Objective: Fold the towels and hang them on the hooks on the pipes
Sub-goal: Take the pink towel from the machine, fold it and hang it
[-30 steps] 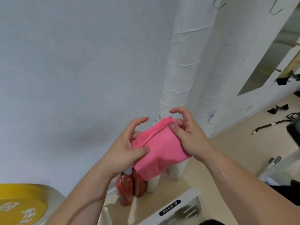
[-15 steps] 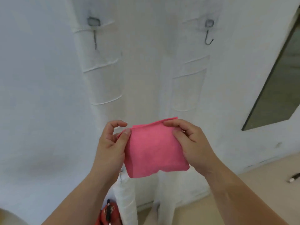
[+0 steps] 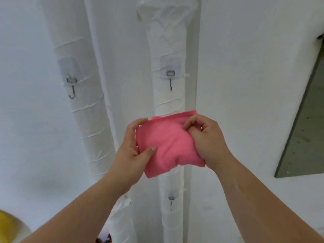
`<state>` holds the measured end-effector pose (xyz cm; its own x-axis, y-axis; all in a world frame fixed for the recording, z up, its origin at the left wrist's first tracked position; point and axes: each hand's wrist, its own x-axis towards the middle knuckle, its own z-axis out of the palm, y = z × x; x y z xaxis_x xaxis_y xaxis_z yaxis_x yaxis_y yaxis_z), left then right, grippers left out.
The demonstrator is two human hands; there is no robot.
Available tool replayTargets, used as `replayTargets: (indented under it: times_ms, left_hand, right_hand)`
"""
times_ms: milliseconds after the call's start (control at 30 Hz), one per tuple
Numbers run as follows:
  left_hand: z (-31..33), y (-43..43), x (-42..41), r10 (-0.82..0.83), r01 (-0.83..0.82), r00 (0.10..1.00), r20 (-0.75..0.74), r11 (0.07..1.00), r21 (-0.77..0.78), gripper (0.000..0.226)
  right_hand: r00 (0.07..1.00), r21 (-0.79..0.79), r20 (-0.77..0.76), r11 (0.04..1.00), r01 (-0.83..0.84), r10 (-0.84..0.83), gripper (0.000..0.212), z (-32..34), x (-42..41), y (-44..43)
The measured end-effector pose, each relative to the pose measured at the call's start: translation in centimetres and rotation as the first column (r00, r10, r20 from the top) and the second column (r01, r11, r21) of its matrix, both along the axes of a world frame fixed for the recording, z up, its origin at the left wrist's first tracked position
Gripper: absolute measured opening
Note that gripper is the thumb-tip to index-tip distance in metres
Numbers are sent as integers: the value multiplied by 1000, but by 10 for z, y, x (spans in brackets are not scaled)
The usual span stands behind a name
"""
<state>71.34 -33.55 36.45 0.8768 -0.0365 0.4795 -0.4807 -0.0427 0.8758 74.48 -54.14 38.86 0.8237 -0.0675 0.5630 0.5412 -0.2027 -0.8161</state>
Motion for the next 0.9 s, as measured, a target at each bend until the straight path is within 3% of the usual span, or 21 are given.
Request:
replayTargets:
  times_ms: [67,133,200,300,400,467,533,633,733,800,900]
  left_hand:
    - [6,-11,3,103,-102,994,23,993,-52,55]
    - [12,-19,6,180,-179,984,-4,976,-126,51]
    - [14,-20,8,211,-211,977,-14,968,-134,48]
    - [21,-17,9,215,-216,976,-10,976,-17,42]
    - [27,-11,13,45,-48,992,-118,999,-22,31]
    - [30,-6,16,-26,34,987,-156,998,48,64]
    - [37,-3,22,41,-17,992,-115,978,208,87]
    - [54,-2,31,199,-210,977,72,879,428,85]
    - [80,-1,39,223,-320,943,248,813,486,55]
    - [102,3,48,214,-360,922,322,779,514,38]
    - [142,12,62,169,-382,903,396,738,556,28]
  right_hand:
    - [994,38,-81,997,-72,74,29,5,0,-6]
    - [942,74,-196,962,-264,273,21,2,-3,-15]
    - [883,31,-283,924,-381,373,35,-4,-7,-22]
    - [898,46,-253,932,-361,360,42,-1,-7,-25]
    - [905,52,-232,934,-355,357,51,10,-1,-28]
    - [913,-12,-223,936,-352,341,60,18,3,-30]
    - [932,-113,-209,939,-324,296,72,27,6,-31]
    - [980,-410,-161,895,-175,118,84,48,7,-31]
    - [1000,-611,-15,792,-13,5,64,77,9,-27]
    - [996,-675,83,734,78,-30,41,99,11,-25]
    - [982,-702,172,690,178,-79,25,142,17,-31]
